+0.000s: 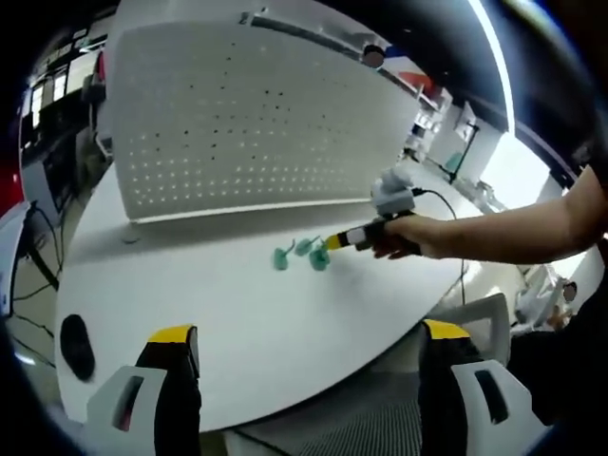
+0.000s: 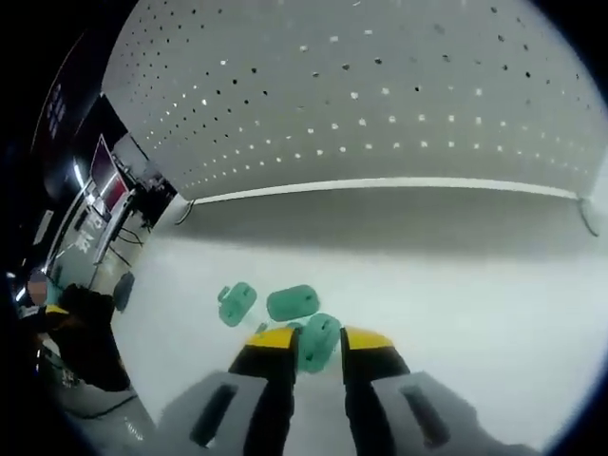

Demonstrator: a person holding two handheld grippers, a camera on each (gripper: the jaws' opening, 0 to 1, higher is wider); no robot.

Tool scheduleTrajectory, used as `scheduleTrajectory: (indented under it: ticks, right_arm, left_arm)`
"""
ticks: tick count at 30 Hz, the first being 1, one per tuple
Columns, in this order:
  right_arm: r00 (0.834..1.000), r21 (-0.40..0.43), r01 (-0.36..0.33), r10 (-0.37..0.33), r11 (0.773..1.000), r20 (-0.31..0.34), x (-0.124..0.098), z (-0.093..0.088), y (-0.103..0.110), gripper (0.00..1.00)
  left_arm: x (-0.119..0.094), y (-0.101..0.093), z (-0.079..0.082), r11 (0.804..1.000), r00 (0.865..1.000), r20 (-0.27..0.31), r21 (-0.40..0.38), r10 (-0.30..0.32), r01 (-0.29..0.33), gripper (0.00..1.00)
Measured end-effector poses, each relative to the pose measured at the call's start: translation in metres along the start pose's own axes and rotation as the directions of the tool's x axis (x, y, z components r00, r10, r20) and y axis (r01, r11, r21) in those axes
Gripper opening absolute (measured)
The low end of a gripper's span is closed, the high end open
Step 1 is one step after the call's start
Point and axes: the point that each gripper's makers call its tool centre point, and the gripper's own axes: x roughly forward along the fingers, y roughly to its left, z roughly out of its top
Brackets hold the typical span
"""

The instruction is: Insert the hook assembly into the mounting plate slot until the hook locks in place.

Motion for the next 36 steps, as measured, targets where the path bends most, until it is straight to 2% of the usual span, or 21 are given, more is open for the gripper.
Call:
scheduleTrajectory:
  ticks: [4,10,17,22,25,36]
  right_arm:
    - [1.0,-0.02,0.004,-0.004,1.0,-0.015,0.002,0.0,-0.001,0.05]
    - [1.0,-0.014,0.006,-0.006,1.0,-0.019,0.002,0.002,-0.001,0.01]
    - [0.999,-0.018,0.013,-0.013,1.0,-0.029,-0.001,0.001,-0.003,0.01]
    - [1.0,-0.024,0.014,-0.015,1.0,-0.014,-0.006,0.005,-0.003,0.01]
    - [1.0,-0.061,0.014,-0.015,0.998,-0.009,-0.009,0.007,-0.002,0.01]
    - [1.0,-0.061,0.022,-0.021,0.998,0.016,-0.02,0.011,-0.004,0.0]
  left_arm:
    - [0.001,0.002,-0.002,1.0,1.0,-0.004,-0.005,0.003,-0.003,0.97]
    - [0.002,0.002,0.0,1.0,1.0,0.0,-0.008,0.001,-0.001,0.97]
    - [0.001,0.001,0.002,1.0,1.0,0.006,-0.006,0.0,0.0,0.98]
    - [0.0,0.0,0.003,1.0,1.0,0.009,0.0,0.0,0.0,0.98]
    - [0.0,-0.001,0.005,1.0,1.0,0.015,0.003,-0.002,0.002,0.98]
    - [-0.002,-0.005,0.013,1.0,0.999,0.044,0.004,-0.009,0.009,0.98]
